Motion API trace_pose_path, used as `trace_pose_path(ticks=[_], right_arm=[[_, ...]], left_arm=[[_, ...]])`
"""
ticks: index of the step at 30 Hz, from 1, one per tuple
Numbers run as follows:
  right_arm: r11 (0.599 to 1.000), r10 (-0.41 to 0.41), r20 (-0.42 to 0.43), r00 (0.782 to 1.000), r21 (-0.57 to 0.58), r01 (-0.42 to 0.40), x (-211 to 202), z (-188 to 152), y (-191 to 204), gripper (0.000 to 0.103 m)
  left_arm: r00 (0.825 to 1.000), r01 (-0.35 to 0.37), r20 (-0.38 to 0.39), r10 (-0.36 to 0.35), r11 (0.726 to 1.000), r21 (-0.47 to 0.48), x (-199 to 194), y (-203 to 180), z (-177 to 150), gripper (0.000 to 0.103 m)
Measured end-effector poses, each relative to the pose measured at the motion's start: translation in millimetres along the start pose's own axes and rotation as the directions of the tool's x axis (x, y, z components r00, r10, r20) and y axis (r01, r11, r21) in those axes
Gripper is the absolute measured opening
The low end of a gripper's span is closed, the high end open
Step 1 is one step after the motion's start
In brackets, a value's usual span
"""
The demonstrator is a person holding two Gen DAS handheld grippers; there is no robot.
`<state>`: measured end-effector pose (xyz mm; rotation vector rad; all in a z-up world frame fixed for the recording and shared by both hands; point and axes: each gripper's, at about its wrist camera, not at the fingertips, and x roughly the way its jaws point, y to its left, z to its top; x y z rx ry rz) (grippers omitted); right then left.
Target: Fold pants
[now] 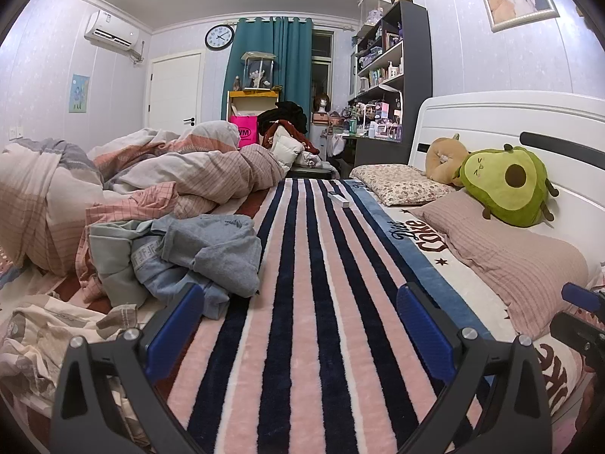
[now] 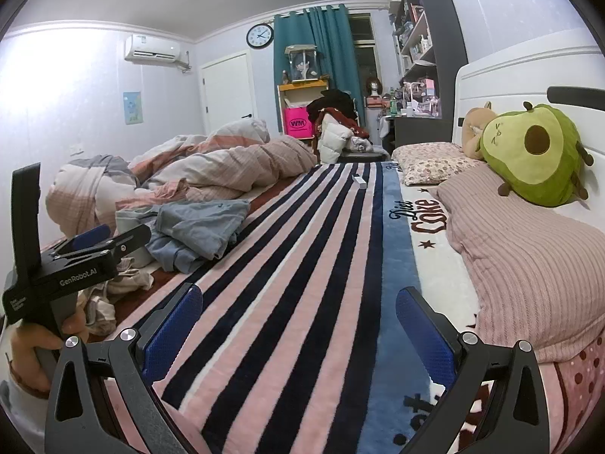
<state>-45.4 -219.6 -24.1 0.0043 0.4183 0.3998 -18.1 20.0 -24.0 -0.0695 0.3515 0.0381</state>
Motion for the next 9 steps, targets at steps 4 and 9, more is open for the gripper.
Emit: trace_pose_path(ticks=[4,9], right_arm=[[1.0,-0.001,0.001,1.0,0.001,0.001,-0.1,-0.3,0.4,0.102],[1.0,-0.003,0.002,1.0,0.003,0.003,0.3,0.2,0.7,0.102]], left_arm=[[1.0,0.002,0.001,-0.002,1.0,0.0,0.0,-0.3,0.2,0.101],[1.0,-0.001,-0.001,0.001,1.0,0.002,0.2,-1.3,0.3,0.101]])
